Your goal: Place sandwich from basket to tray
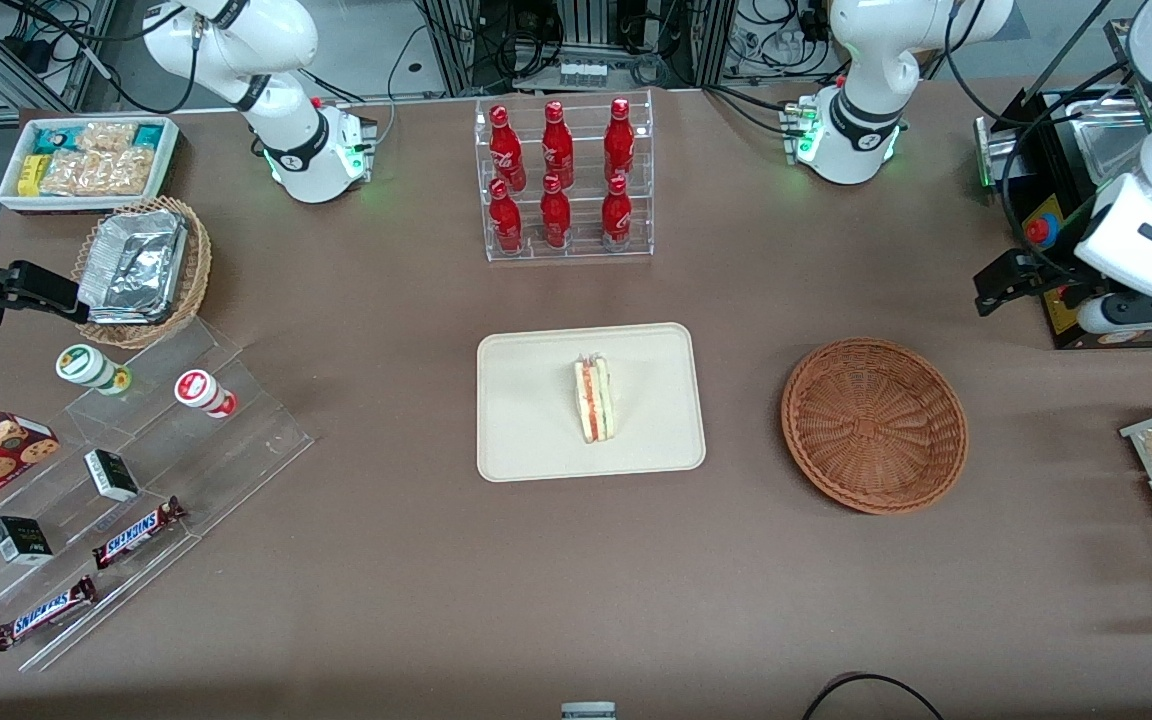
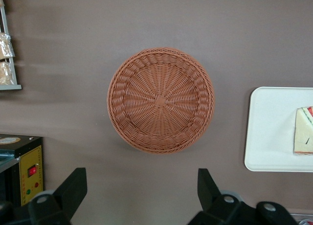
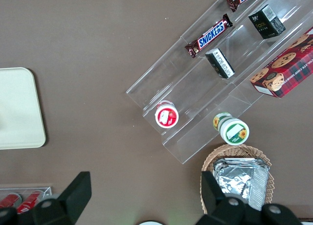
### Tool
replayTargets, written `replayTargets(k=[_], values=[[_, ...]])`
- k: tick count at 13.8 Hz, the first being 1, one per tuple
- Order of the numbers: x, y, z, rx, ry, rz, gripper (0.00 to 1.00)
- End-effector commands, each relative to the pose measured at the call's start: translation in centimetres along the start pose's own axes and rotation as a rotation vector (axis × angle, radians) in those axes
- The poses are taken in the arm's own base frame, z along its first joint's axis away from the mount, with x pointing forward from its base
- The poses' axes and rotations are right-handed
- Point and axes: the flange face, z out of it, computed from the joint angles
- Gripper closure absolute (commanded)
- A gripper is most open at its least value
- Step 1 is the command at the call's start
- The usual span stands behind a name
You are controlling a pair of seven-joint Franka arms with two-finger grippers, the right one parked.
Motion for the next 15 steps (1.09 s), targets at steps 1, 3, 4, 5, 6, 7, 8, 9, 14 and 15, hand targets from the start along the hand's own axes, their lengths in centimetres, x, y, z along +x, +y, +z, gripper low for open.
replayTargets(k=[1,3,4,5,6,7,8,9,14,15], values=[[0.2,-0.7,-1.0,0.002,0.004,0.005,0.00],[1.6,-2.0,-1.5,-0.004,0.016,-0.021,0.00],[2.0,-2.2,-1.5,-0.004,0.013,-0.024,0.00],[2.3,-2.2,-1.3,-0.005,0.010,-0.024,0.00],[2.6,-2.1,-1.2,-0.006,0.010,-0.015,0.00],[2.9,-2.1,-1.1,-0.007,0.010,0.005,0.00],[3.0,-2.2,-1.0,-0.005,0.008,0.017,0.00],[3.0,-2.3,-1.1,-0.004,0.010,0.022,0.00],[2.8,-2.5,-1.7,0.008,0.008,0.054,0.00],[2.7,-2.6,-1.8,0.007,0.006,0.054,0.00]])
